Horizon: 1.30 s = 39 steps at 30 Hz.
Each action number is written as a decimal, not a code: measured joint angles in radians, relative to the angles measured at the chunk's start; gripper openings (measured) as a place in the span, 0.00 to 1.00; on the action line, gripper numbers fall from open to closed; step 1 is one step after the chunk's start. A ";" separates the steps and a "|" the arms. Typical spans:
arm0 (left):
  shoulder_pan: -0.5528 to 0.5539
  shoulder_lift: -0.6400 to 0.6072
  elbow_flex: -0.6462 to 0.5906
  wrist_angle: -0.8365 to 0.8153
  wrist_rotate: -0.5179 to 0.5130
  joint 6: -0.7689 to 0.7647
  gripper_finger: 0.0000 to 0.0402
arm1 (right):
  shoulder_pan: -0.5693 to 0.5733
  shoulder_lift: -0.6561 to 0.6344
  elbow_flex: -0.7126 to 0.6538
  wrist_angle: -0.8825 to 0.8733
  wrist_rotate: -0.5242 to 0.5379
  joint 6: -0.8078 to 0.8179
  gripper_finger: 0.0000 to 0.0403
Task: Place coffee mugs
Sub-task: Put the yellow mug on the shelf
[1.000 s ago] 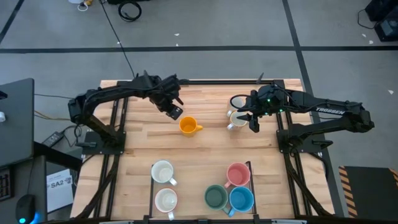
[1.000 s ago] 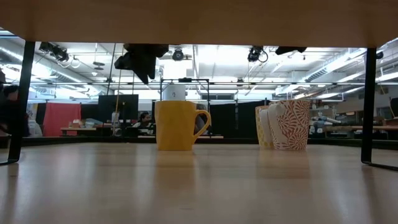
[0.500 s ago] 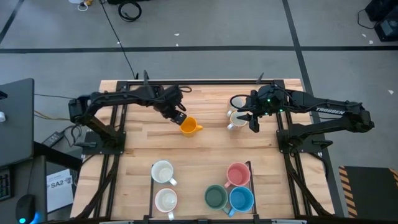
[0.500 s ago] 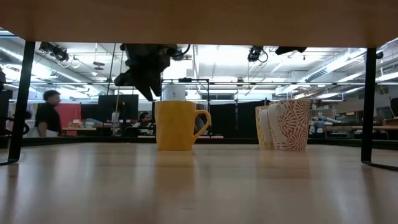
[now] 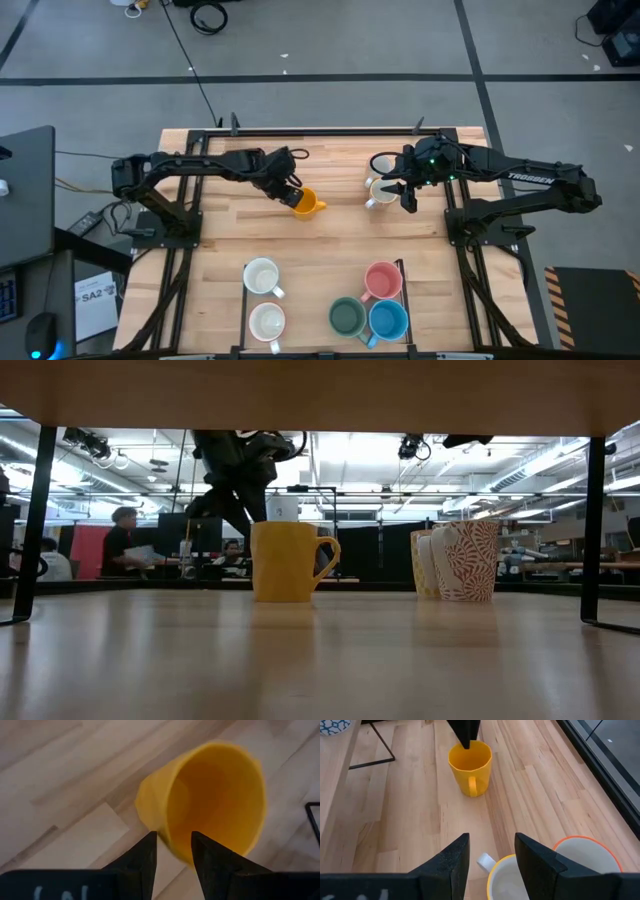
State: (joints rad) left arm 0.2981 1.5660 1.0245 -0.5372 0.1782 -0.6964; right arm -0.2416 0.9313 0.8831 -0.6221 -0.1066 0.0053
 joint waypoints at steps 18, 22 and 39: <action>-0.052 0.071 0.000 0.027 -0.043 0.002 0.32 | 0.000 0.000 0.000 0.000 0.006 0.001 0.40; -0.052 0.071 0.000 0.028 -0.044 0.002 0.32 | 0.000 0.000 0.000 -0.001 0.006 0.001 0.40; -0.052 0.070 0.000 0.025 -0.048 0.005 0.11 | 0.000 0.000 0.000 0.000 0.007 0.001 0.40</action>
State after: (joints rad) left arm 0.2462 1.6363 1.0248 -0.5120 0.1301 -0.6918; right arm -0.2417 0.9313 0.8830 -0.6224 -0.0998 0.0063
